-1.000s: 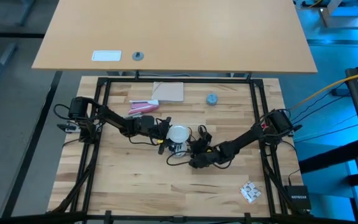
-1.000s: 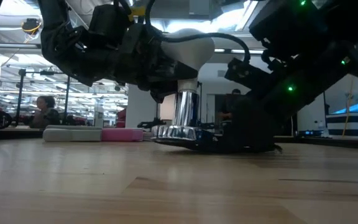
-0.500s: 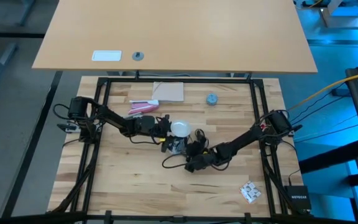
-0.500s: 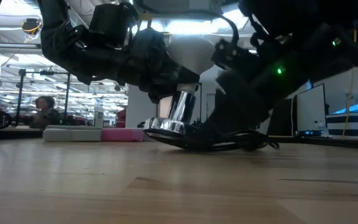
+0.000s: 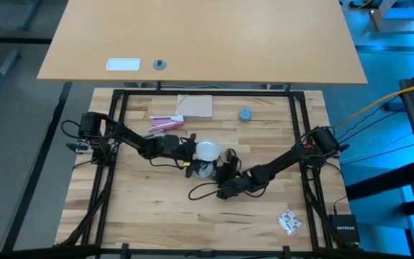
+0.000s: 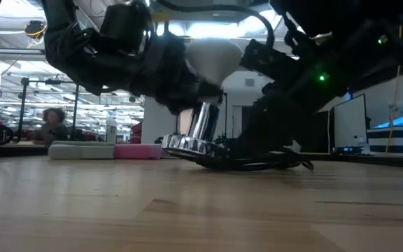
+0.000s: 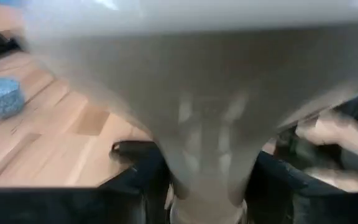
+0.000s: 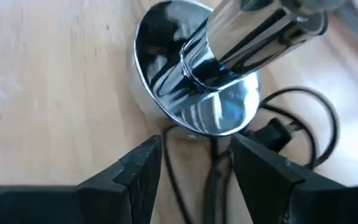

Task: Screw lightbulb
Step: Insert the white lightbulb into the desk lamp

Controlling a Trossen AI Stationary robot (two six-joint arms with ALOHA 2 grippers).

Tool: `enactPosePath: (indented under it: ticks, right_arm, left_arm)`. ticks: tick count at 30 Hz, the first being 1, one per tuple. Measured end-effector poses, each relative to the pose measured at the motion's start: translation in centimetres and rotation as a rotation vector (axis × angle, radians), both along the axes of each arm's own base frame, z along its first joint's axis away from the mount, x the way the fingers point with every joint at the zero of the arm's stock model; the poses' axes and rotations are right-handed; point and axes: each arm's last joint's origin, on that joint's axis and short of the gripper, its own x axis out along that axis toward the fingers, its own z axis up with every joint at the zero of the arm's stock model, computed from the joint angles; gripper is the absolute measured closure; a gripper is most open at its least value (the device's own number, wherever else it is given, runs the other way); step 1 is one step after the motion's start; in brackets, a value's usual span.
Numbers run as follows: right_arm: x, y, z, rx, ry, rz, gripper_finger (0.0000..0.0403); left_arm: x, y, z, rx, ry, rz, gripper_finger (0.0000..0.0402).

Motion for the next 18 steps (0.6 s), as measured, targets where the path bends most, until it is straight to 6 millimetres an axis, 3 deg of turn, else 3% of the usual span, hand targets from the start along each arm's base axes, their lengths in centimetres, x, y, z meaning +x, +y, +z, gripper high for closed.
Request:
enactPosePath:
  ticks: [10, 18]
  right_arm:
    - [-0.1, 2.2, 1.5, -0.286, 0.058, 0.234, 0.0205]
    - [-0.3, 1.7, 1.3, -0.305, 0.088, 0.165, 0.0205]
  left_arm:
    - [-0.1, -0.1, -0.4, -0.038, 0.021, -0.014, 0.0238]
    - [-0.1, -0.1, -0.2, -0.041, 0.008, -0.017, 0.0238]
